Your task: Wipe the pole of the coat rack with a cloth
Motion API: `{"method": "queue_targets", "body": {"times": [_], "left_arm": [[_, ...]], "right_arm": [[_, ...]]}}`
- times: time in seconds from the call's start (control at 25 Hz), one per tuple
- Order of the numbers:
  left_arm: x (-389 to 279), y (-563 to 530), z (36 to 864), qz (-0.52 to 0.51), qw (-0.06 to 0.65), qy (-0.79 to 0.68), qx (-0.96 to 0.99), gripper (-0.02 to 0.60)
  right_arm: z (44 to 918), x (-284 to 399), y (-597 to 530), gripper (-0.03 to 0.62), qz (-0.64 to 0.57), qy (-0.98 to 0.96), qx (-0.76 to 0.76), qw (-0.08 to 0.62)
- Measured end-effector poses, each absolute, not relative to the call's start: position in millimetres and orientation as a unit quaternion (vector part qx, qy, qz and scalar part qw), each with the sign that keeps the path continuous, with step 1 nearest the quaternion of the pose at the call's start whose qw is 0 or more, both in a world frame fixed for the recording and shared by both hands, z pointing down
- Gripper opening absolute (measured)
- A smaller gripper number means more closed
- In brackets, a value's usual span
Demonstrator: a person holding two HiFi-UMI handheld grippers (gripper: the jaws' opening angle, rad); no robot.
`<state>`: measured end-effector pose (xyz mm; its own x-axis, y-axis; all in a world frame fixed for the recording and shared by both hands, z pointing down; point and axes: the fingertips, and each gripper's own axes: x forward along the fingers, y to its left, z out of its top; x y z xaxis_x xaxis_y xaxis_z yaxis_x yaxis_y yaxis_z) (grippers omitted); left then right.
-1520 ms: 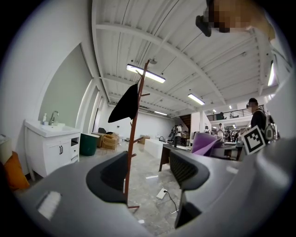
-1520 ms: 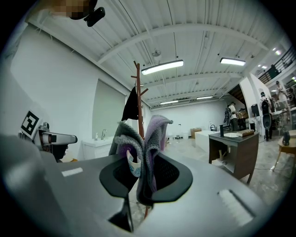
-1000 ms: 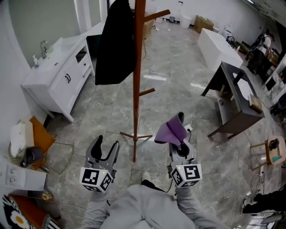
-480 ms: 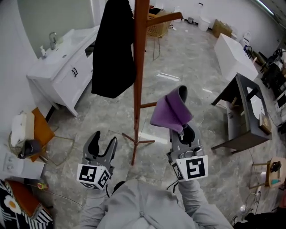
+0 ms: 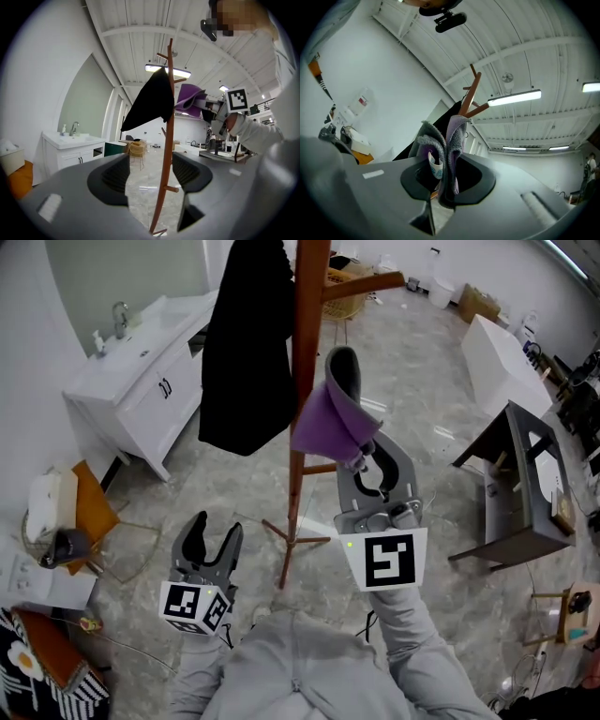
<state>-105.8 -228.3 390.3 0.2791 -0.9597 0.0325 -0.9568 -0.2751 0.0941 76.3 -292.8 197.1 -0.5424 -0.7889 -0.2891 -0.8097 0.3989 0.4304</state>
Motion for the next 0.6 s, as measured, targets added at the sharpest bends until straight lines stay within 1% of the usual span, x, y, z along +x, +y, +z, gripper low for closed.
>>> {"method": "queue_targets", "body": {"times": [0.16,0.32,0.6], "left_arm": [[-116.8,-233.3,385.2,-0.018,0.045,-0.606,0.794,0.308],[-125.9,-235.9,387.7,-0.020,0.048,-0.609,0.791,0.308],[-139.1,-238.2,398.8,-0.023,0.062,-0.609,0.791,0.308]], "right_arm": [[195.6,60.4,-308.0,0.057,0.267,0.837,-0.478,-0.017],[196.4,49.6,-317.3,0.057,0.270,0.836,-0.476,-0.035],[225.6,33.8,-325.4,0.057,0.245,0.848,-0.465,-0.062]]}}
